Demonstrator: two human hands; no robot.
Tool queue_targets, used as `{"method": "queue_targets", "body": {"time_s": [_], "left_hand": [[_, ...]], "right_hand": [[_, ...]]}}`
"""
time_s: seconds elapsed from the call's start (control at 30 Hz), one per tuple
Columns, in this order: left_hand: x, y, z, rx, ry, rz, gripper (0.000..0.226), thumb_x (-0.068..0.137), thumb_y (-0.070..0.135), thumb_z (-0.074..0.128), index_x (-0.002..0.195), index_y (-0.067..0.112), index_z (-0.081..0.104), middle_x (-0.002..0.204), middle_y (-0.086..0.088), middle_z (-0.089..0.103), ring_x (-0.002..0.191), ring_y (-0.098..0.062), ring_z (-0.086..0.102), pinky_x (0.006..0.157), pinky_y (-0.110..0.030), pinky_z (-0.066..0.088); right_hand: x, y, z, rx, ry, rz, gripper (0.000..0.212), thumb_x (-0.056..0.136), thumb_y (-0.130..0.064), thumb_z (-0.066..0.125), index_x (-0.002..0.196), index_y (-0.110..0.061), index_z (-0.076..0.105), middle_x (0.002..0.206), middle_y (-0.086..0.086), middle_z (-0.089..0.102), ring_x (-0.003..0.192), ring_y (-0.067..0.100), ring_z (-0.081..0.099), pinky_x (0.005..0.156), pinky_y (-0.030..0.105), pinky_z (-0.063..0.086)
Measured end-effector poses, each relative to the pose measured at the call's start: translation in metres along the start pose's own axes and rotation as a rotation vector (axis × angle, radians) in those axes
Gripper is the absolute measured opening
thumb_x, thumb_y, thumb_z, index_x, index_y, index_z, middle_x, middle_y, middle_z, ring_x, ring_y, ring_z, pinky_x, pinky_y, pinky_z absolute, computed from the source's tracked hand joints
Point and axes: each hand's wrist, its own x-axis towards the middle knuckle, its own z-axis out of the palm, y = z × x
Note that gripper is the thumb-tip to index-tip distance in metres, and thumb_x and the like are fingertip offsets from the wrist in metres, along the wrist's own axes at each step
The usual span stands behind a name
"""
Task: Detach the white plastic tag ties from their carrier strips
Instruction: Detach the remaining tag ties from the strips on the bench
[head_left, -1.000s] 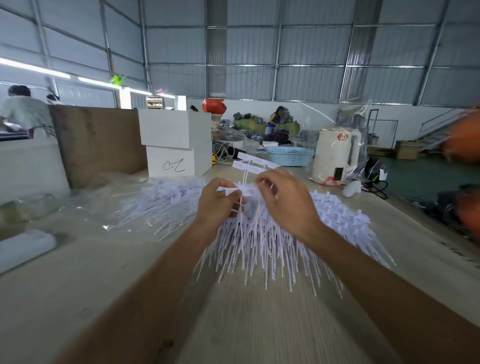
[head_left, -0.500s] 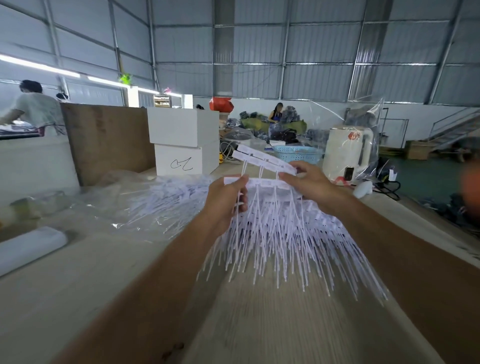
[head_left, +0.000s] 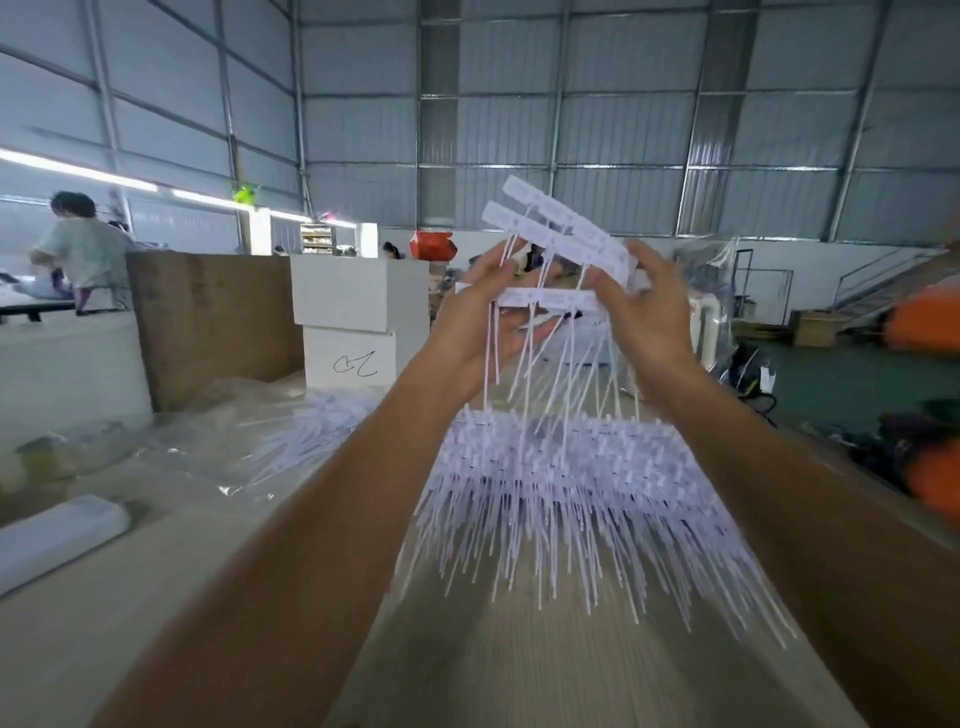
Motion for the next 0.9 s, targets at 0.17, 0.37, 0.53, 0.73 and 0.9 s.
{"method": "queue_targets", "body": {"time_s": [0.17,0.37,0.53,0.73,0.9], "left_hand": [[0.0,0.008,0.016,-0.228,-0.024,0.062,0.023,0.106,0.014,0.044,0.124,0.015,0.059,0.113,-0.017,0.072,0.102,-0.033,0.072,0.08,-0.045,0.061],[-0.03,-0.019,-0.033,-0.178,0.371,-0.106,0.027,0.101,0.007,0.054,0.124,-0.006,0.058,0.099,-0.026,0.07,0.073,-0.033,0.074,0.058,-0.035,0.062],[-0.063,-0.064,-0.089,0.266,0.564,-0.365,0.017,0.1,-0.002,0.051,0.111,-0.013,0.055,0.093,-0.033,0.061,0.059,-0.035,0.066,0.043,-0.034,0.057],[-0.056,-0.06,-0.102,1.178,0.482,-0.308,0.022,0.1,0.032,0.052,0.108,0.012,0.056,0.098,-0.018,0.07,0.079,-0.034,0.072,0.077,-0.052,0.061],[-0.056,-0.061,-0.102,1.841,0.514,-0.098,0.039,0.1,0.05,0.045,0.116,0.018,0.061,0.11,-0.012,0.063,0.104,-0.032,0.061,0.085,-0.043,0.049]], "right_hand": [[-0.001,-0.05,-0.011,-0.338,0.183,-0.329,0.049,0.095,-0.044,0.062,0.141,-0.029,0.053,0.14,-0.002,0.046,0.128,0.016,0.038,0.104,0.029,0.03],[-0.003,-0.039,-0.005,-0.491,-0.099,-0.334,0.028,0.1,-0.03,0.056,0.124,-0.024,0.068,0.122,0.004,0.067,0.106,0.023,0.062,0.097,0.047,0.051],[-0.054,0.072,-0.019,-0.654,-0.676,0.057,0.036,0.101,-0.029,0.059,0.136,-0.019,0.061,0.138,0.01,0.06,0.116,0.026,0.062,0.099,0.035,0.048],[-0.079,0.13,-0.035,-0.777,-0.646,-0.09,0.035,0.096,-0.022,0.067,0.129,-0.012,0.067,0.133,0.011,0.064,0.126,0.029,0.055,0.108,0.041,0.041],[-0.078,0.128,-0.036,-0.935,-0.567,-0.109,0.04,0.095,-0.033,0.066,0.134,-0.024,0.062,0.138,0.002,0.058,0.131,0.027,0.043,0.108,0.042,0.035]]}}
